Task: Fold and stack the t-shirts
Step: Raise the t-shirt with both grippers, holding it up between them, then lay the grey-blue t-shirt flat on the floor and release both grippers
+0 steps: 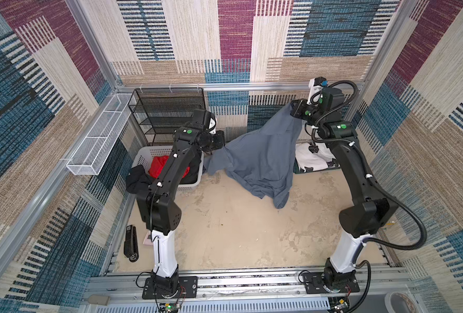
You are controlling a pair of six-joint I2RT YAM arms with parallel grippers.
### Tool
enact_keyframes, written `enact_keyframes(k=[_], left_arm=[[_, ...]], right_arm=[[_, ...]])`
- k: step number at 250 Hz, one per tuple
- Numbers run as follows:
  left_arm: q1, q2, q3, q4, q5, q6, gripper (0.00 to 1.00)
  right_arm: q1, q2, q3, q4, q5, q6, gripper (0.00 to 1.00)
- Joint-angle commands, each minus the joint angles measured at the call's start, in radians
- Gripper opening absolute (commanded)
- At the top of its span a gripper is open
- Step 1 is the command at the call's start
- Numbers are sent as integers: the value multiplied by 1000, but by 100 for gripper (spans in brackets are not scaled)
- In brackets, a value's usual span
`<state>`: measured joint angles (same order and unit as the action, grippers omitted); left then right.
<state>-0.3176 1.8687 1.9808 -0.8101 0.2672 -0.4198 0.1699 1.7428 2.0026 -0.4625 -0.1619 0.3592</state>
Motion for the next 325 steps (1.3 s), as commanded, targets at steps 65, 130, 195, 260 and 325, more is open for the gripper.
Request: enact_keyframes(k=[65,130,195,260,325], left_arm=[[-258,-771,-556,152,-235,24,0],[-334,-766,-368,114,-368,86,0],[-175,-442,-202,217,-304,102,0],[-37,54,35,304,-222,162,0],[-26,707,1173,-233,-189,207,96]], right_arm=[[164,-578,-434,27,177,2,0],[195,-549,-207,-16,363,-72,0],[188,-300,-114,69,440,-148,0],[108,86,-22,143,377,-151,0],[23,759,905,-309,408,-167,99]])
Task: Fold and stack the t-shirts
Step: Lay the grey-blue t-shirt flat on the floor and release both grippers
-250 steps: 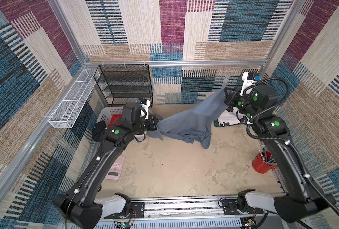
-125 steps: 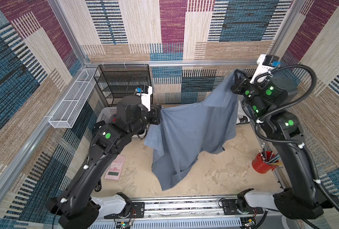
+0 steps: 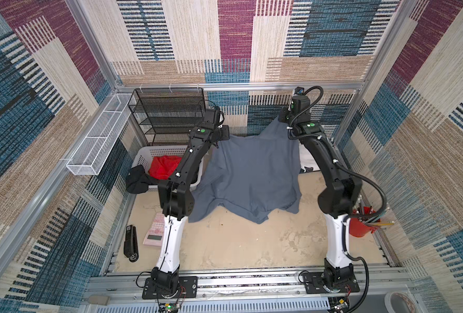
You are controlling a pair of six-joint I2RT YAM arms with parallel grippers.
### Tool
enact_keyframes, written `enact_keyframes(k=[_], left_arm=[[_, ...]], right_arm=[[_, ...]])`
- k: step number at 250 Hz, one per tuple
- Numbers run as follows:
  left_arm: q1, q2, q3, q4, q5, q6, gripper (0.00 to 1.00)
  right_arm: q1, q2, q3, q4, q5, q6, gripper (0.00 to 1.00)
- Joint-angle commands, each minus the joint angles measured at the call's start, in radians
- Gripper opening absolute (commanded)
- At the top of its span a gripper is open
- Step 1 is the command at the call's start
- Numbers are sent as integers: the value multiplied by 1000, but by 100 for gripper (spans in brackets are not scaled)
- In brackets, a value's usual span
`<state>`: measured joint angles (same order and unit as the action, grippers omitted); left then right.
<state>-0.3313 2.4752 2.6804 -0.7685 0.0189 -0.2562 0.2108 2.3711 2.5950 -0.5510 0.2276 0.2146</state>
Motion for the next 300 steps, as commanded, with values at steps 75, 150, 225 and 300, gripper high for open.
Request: enact_keyframes(k=[75,150,225,300], left_arm=[[-42,-642,-785,392,5,18,99],[-51,-975,-1191,422,24,-55,98],[-53,-1264,-1573,456,0,-120,99],[-51,-1347,-1818,351,-32,-177,99]], right_arm=[[-21,-436,-621,140,-1,19,99],[-21,-919,-1315,312,-109,148,99],[-23,-1228,-1679,194,-47,230,99],[-25,-1353,-1963,165,-147,325,99]])
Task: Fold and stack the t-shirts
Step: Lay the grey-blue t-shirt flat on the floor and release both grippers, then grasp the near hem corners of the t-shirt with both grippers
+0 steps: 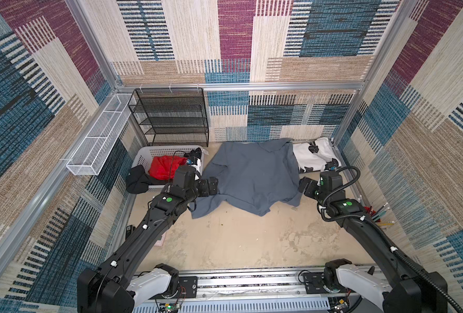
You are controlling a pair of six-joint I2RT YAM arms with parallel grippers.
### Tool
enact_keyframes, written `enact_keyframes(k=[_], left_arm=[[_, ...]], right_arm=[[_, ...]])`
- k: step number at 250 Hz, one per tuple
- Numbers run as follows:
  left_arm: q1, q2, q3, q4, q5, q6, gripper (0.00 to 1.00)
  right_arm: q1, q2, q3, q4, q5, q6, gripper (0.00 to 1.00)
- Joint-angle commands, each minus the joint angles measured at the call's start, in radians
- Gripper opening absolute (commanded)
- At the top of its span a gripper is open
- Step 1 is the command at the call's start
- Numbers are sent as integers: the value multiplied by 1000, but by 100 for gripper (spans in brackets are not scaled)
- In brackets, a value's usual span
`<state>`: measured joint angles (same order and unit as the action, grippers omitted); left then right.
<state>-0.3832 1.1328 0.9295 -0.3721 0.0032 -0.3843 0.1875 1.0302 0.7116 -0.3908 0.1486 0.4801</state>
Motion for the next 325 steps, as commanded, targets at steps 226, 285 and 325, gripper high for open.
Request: enact_keyframes(k=[226,285,325], left_arm=[[182,313,-293,305,104,-137,69],[216,405,-233,280,148,-142,23],[224,357,-188,191,145,-115,0]], right_arm=[[-4,387,-125,386,-166,41,93],[-6,430,-71,379,-175,16,24],[-6,384,-21,256,-82,-8,0]])
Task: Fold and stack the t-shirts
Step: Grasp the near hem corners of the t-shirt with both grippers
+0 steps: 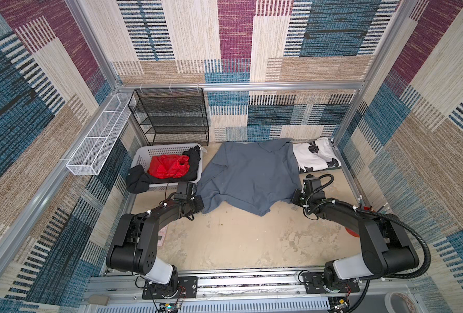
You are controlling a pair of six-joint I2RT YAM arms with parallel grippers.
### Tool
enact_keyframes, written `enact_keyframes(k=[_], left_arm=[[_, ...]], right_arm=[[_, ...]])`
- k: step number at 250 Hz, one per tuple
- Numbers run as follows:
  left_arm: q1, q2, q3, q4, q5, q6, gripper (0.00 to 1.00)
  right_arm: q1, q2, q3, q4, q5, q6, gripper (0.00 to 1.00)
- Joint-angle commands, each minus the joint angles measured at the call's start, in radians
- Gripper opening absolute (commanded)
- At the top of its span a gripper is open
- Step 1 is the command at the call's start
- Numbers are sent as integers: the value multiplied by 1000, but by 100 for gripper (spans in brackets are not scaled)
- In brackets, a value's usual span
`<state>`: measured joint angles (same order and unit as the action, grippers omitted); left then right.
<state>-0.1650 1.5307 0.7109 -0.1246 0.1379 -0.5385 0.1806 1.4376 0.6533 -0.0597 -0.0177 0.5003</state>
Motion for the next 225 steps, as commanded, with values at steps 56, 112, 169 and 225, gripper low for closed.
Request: enact_keyframes(k=[56,112,169,225], left_arm=[[5,-298,36,-204,-87,95,0],[4,-482,20,-252,-84,46,0],[8,-559,48,-275,-172,34,0],[11,-480,111,-245,-107,29,0]], right_arm=[[0,-167,118,-299,183,-44,0],[0,-335,276,-493,254,-64,0],[0,-322,389,-493,248,-109,0],[0,-114,430,-357,150,-139,0]])
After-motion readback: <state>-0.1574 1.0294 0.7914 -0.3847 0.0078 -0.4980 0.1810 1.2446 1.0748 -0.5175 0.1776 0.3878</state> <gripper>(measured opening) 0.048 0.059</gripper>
